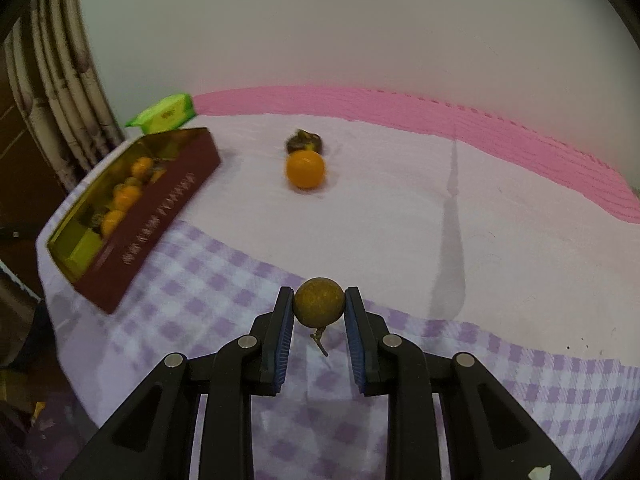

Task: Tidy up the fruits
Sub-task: 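Carry the held kiwi toward the gold tray with the right gripper, then lower the kiwi into the gold tray and open the right gripper, then move both grippers from the tray toward the last persimmon and mandarin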

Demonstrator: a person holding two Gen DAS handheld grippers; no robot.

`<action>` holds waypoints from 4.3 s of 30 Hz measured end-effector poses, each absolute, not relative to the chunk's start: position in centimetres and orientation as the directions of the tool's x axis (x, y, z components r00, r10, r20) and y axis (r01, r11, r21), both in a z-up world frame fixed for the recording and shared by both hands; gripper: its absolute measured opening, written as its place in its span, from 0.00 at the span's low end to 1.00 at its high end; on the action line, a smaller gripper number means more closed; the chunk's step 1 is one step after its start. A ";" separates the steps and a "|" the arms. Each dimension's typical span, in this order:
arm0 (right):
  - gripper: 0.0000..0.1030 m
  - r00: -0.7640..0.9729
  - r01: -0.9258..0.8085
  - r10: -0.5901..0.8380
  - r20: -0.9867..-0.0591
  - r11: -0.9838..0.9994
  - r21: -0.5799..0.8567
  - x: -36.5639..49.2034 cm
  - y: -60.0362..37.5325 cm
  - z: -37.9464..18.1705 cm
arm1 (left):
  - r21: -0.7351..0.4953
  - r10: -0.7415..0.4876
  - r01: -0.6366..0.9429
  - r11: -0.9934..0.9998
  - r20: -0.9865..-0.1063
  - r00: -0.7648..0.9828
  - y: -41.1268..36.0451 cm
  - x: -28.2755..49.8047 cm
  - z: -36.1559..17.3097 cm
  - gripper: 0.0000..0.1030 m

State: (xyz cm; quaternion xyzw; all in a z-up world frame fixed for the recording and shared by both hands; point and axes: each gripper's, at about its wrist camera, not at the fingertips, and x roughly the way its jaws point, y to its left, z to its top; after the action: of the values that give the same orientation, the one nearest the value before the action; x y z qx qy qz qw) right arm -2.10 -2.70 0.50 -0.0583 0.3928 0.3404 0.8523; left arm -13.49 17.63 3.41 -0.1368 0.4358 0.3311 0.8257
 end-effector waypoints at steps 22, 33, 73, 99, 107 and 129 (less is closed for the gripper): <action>0.23 0.251 -0.844 0.716 -0.652 0.492 0.215 -9.2 9.4 7.3 | 0.094 0.518 -0.742 0.663 -0.773 0.366 19.6 -14.8 4.4 0.81; 0.23 0.137 -0.891 0.705 -0.696 0.395 0.224 -10.5 16.5 5.7 | 0.113 0.540 -0.748 0.654 -0.762 0.357 19.9 -14.7 4.4 0.81; 0.24 0.110 -0.877 0.676 -0.729 0.411 0.248 -9.2 21.0 3.3 | 0.099 0.510 -0.755 0.648 -0.792 0.335 20.7 -14.5 3.7 0.82; 0.38 0.225 -0.817 0.735 -0.639 0.499 0.287 -8.2 14.2 4.9 | 0.117 0.513 -0.744 0.658 -0.792 0.330 20.3 -14.2 3.4 0.84; 0.43 0.294 -0.762 0.703 -0.648 0.581 0.284 -6.1 9.7 3.5 | 0.145 0.524 -0.728 0.670 -0.787 0.325 19.6 -13.8 3.3 0.84; 0.60 0.510 -0.437 0.456 -0.730 0.868 0.236 3.3 -8.5 -3.2 | 0.298 0.555 -0.568 0.767 -0.753 0.354 13.9 -9.6 3.2 0.84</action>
State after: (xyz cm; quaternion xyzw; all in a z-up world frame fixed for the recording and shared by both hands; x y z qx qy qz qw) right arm 3.35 -8.47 -3.23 0.0108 0.4232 0.2570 0.8687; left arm -9.61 13.89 3.17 -0.0073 0.4545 0.3413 0.8227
